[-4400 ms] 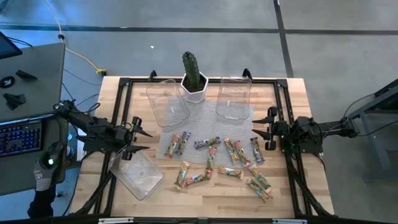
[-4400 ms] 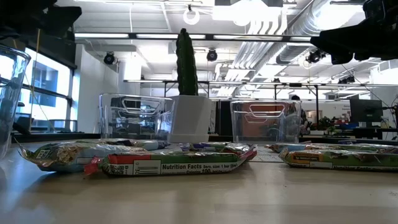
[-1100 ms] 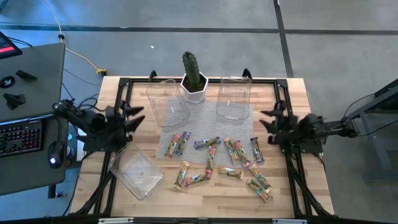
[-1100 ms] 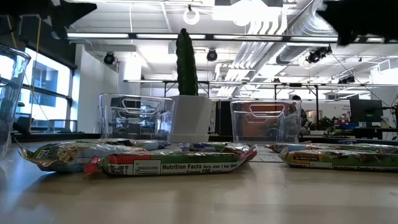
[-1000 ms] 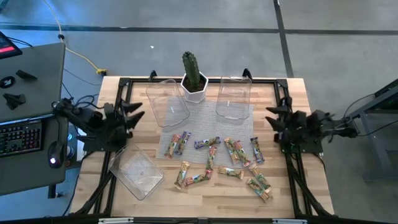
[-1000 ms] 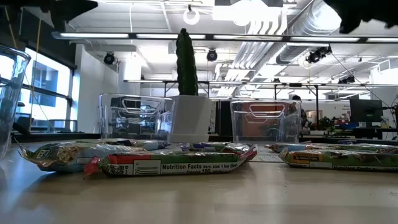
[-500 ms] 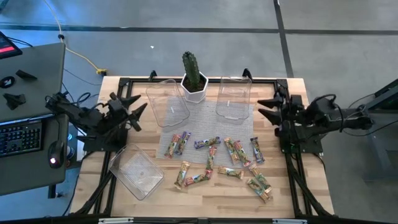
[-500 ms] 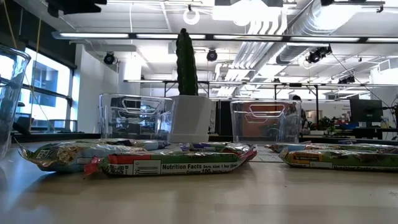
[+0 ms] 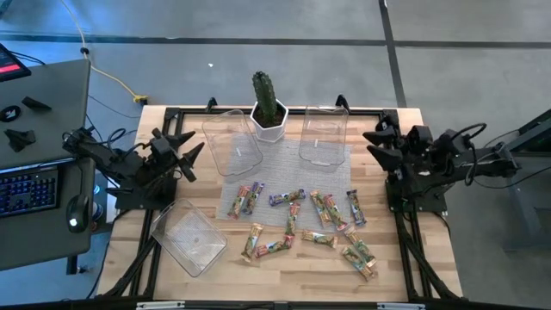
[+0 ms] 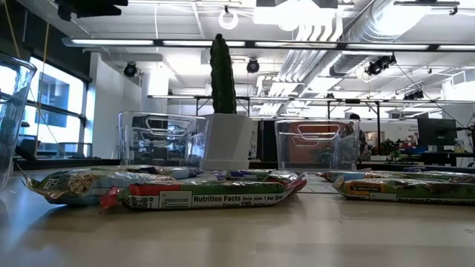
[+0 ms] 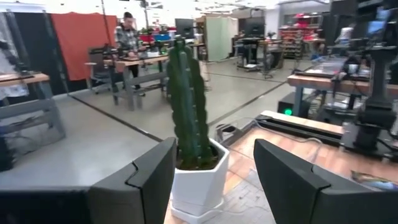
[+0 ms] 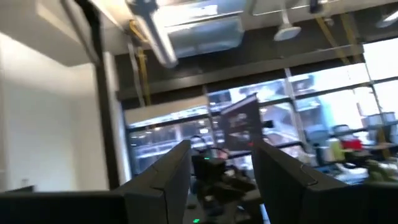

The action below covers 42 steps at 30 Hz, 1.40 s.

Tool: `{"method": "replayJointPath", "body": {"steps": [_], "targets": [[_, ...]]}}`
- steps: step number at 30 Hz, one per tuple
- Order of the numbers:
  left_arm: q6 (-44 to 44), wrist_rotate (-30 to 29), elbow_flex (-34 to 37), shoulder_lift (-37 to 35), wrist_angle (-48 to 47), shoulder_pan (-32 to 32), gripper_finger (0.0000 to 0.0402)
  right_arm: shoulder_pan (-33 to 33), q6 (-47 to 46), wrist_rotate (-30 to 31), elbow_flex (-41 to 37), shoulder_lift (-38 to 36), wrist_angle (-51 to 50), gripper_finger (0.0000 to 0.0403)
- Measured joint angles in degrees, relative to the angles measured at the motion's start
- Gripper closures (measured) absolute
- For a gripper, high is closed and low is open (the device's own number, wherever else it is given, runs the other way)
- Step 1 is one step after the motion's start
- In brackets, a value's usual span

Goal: Pick and place Granola Bars by type
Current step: Put the blue granola bar into the top right transparent bin

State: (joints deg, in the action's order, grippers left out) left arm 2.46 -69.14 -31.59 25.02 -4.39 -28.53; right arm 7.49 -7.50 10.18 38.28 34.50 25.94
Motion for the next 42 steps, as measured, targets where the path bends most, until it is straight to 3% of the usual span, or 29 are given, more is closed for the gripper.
{"method": "replayJointPath", "body": {"steps": [4,12,15,18,21,26,28,32,36,42], "targets": [[-0.1,1.1,0.0,0.0,0.4,0.0,0.0191,0.0,2.9,4.1,0.0,0.9,-4.2,0.0249],[-4.1,1.0,0.0,0.0,0.4,0.0,0.0191,0.1,1.3,2.9,1.5,11.9,-12.1,0.0249],[-4.4,1.0,0.0,0.0,0.4,0.0,0.0191,0.6,-2.0,5.4,7.2,15.8,-28.8,0.0249],[-4.5,1.4,0.0,0.0,0.4,0.0,0.0191,2.5,-11.1,10.4,14.9,20.2,-53.4,0.0249],[-4.5,2.0,0.0,0.0,0.3,0.0,0.0191,5.0,-22.6,10.9,20.9,24.8,-75.0,0.0249],[-4.5,2.1,0.0,0.0,0.2,0.0,0.0191,9.1,-49.6,7.8,22.4,30.6,-92.5,0.0249],[-4.5,2.1,0.0,0.0,-0.1,0.0,0.0191,10.6,-57.9,6.6,19.7,32.4,-94.5,0.0249],[-4.5,2.2,0.2,0.0,-0.3,0.0,0.0191,12.2,-65.6,1.6,12.3,35.5,-91.1,0.0249],[-4.4,4.2,0.2,0.0,-0.1,0.0,0.0191,11.0,-67.0,-2.6,7.0,38.0,-84.2,0.0249],[-4.4,7.1,0.3,0.0,-0.1,0.0,0.0191,8.1,-67.1,-3.3,2.7,39.4,-79.0,0.0249]]}}
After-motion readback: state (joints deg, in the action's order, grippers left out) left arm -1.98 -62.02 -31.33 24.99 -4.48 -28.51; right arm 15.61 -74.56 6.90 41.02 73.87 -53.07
